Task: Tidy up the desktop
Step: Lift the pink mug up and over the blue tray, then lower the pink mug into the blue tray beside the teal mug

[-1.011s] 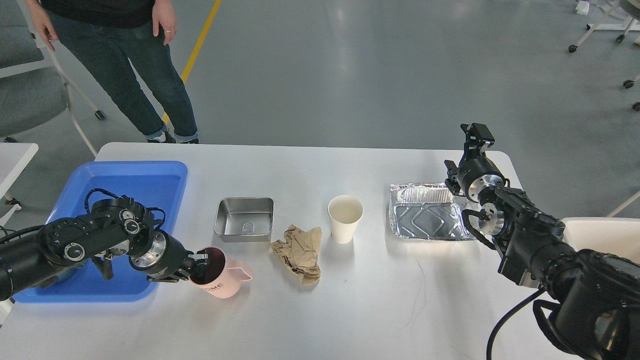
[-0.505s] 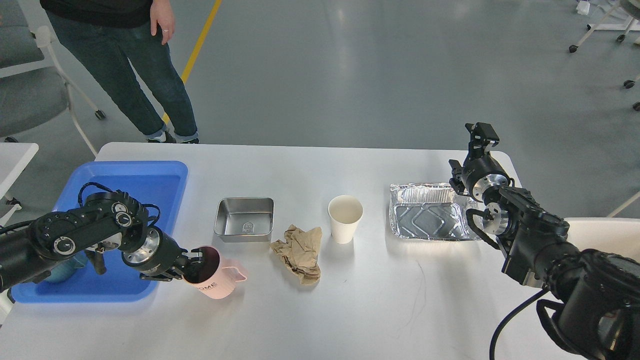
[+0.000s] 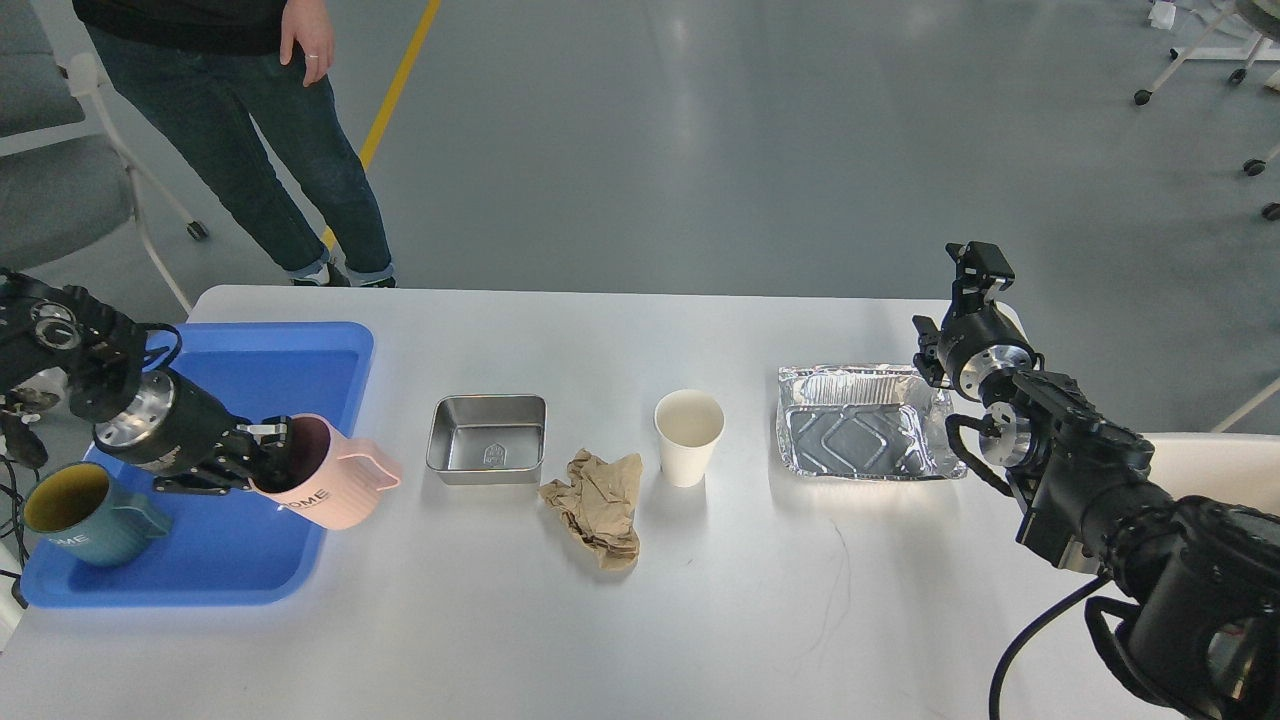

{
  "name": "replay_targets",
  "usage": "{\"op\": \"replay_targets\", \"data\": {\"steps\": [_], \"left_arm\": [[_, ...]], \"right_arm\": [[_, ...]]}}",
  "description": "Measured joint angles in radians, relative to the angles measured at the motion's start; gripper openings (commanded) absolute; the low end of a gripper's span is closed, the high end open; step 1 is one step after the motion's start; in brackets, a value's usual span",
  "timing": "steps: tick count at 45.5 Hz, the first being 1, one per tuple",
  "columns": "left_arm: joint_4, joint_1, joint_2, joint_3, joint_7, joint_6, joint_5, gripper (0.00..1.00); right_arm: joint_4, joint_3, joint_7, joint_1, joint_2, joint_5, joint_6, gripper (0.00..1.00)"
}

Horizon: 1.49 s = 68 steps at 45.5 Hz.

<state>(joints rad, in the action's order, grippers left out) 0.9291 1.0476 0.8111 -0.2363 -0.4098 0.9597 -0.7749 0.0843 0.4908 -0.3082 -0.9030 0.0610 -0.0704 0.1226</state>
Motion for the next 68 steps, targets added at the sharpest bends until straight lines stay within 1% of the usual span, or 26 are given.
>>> {"op": "replay_targets", "data": {"steps": [5,7,13,23,29,34,38,40,45,48,53,61,68], "left_arm": [[0.0,0.06,0.088,-0.045,-0.006,0.0,0.0,0.0],[-0.001,0.097,0.142,-0.054,-0.008,0.001,0.001,0.0],[-0.005,0.183,0.226,-0.058,-0.009,0.001,0.002,0.0],[-0.014,0.299,0.311,-0.057,-0.009,0.001,0.003,0.0],[-0.015,0.313,0.329,-0.055,-0.01,0.001,0.002,0.0],[-0.015,0.31,0.33,-0.046,-0.015,0.0,0.0,0.0],[-0.015,0.3,0.32,-0.036,-0.031,0.0,-0.002,0.0],[-0.015,0.284,0.31,-0.023,-0.049,0.0,-0.003,0.0],[-0.016,0.244,0.262,-0.002,-0.079,0.0,-0.009,0.0],[-0.016,0.202,0.224,0.005,-0.105,0.0,-0.013,0.0],[-0.017,0.13,0.194,0.008,-0.138,0.0,-0.018,0.0],[-0.018,0.053,0.138,0.01,-0.149,0.0,-0.051,0.0],[-0.02,0.007,0.123,0.01,-0.15,0.0,-0.074,0.0]], "right_arm": [[0.0,-0.001,0.0,0.0,0.0,-0.003,0.0,1.0],[0.0,-0.001,0.0,0.0,0.002,-0.005,0.0,1.0],[0.0,-0.001,0.001,0.001,0.004,-0.006,0.0,1.0],[0.0,-0.002,0.001,-0.002,0.01,-0.008,0.0,1.0],[0.002,-0.002,0.001,-0.006,0.016,-0.008,0.001,1.0],[0.002,-0.002,0.001,-0.008,0.017,-0.008,0.002,1.0],[0.002,-0.002,0.001,-0.01,0.017,-0.008,0.002,1.0],[0.002,-0.002,0.001,-0.011,0.017,-0.008,0.002,1.0],[0.002,-0.002,0.001,-0.011,0.016,-0.009,0.002,1.0],[0.002,-0.002,0.001,-0.011,0.016,-0.01,0.002,1.0],[0.002,-0.002,0.001,-0.01,0.017,-0.011,0.001,1.0],[0.002,-0.002,0.001,-0.012,0.015,-0.012,-0.001,1.0],[0.002,-0.002,0.001,-0.013,0.015,-0.014,-0.002,1.0]]}}
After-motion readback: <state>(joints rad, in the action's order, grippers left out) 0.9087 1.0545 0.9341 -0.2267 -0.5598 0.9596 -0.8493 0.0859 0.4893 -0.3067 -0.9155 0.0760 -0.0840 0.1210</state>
